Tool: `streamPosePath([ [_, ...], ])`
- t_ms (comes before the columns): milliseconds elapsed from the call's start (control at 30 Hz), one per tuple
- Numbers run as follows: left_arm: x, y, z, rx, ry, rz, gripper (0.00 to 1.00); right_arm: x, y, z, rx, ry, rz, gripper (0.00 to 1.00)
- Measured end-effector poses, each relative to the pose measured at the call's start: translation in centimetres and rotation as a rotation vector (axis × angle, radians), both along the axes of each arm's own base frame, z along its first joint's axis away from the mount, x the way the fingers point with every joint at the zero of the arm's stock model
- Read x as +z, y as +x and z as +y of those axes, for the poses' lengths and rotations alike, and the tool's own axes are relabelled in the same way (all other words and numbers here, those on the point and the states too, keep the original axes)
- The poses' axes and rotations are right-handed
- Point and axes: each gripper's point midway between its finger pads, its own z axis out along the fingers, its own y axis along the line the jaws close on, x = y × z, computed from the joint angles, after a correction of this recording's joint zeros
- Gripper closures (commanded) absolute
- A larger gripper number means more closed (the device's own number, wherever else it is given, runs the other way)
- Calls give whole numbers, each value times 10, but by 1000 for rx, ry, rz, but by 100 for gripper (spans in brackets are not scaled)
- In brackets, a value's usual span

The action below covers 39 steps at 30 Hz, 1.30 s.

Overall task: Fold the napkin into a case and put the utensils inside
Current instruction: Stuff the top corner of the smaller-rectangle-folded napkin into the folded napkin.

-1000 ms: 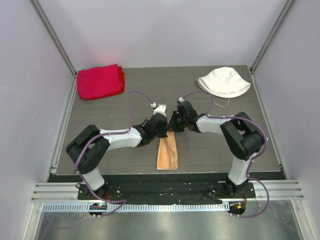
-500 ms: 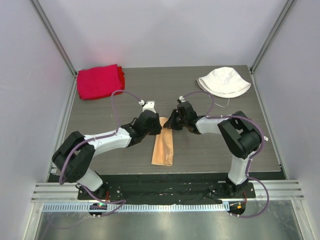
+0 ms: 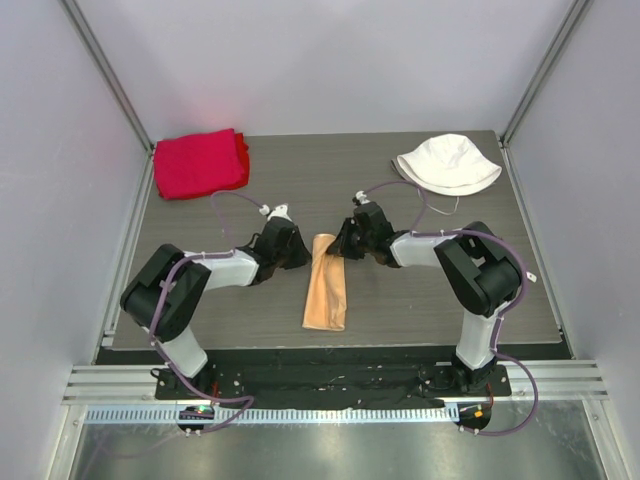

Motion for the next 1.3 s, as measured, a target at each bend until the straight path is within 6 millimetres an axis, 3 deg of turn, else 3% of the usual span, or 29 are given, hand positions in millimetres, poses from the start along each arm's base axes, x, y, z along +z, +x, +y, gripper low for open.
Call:
streamPosePath([
  [167, 1, 2, -22, -36, -94, -4, 80, 0, 0, 4, 22, -14, -10, 98],
  [433, -2, -5, -39, -25, -135, 6, 87, 2, 2, 6, 32, -57, -11, 91],
  [900, -4, -9, -25, 111, -146, 29, 89, 6, -9, 12, 26, -7, 79, 67],
  [1100, -4, -9, -25, 120, -152, 34, 91, 10, -24, 5, 17, 41, 103, 64],
  [1300, -4, -10, -25, 123, -149, 34, 91, 12, -27, 4, 7, 119, 106, 64],
])
